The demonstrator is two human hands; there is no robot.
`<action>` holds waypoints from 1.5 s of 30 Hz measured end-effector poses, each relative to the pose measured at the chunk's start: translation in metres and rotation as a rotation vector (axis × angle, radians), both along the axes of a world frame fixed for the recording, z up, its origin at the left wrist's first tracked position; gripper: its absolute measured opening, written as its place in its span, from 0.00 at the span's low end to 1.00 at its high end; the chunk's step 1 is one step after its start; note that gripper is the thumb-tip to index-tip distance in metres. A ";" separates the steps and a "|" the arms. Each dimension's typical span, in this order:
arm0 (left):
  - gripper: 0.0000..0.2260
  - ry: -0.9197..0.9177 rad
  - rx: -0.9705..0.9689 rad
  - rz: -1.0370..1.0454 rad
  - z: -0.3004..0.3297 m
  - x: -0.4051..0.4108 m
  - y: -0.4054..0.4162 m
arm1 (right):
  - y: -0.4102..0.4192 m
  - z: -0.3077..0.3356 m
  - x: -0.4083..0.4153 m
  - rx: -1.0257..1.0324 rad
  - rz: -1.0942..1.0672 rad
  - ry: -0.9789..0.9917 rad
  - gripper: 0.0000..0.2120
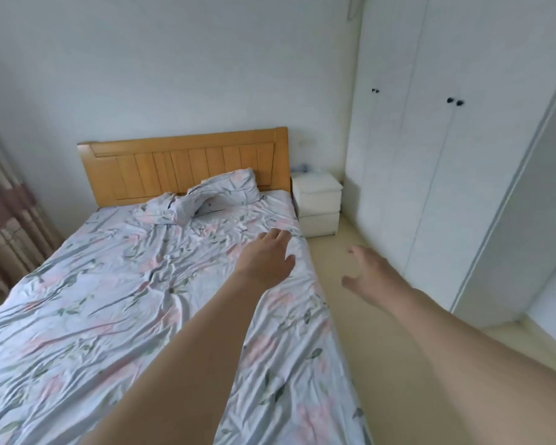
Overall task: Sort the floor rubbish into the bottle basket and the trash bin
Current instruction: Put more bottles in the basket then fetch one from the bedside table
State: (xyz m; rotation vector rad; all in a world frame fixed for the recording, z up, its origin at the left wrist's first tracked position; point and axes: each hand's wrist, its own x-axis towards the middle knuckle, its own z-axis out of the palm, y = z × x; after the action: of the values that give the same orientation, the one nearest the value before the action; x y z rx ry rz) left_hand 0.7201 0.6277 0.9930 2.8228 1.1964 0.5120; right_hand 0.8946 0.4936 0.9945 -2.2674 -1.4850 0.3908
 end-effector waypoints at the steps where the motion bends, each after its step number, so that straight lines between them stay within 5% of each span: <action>1: 0.19 0.003 -0.002 -0.017 0.008 0.022 0.002 | -0.002 0.005 0.017 0.005 -0.006 0.005 0.31; 11: 0.20 0.054 0.024 -0.106 0.035 0.202 0.047 | 0.018 0.019 0.189 0.033 -0.055 0.051 0.29; 27: 0.19 -0.007 -0.010 -0.052 0.045 0.455 0.213 | 0.192 0.043 0.465 0.072 -0.017 -0.024 0.29; 45: 0.17 0.050 -0.118 0.064 0.028 0.689 0.513 | 0.513 0.022 0.732 0.082 0.059 0.105 0.26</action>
State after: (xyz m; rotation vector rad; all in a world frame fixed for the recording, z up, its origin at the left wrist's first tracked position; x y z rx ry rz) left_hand 1.4089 1.1409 1.0206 2.7218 1.2845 0.3626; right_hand 1.6267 1.0064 1.0160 -2.1113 -1.4898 0.4506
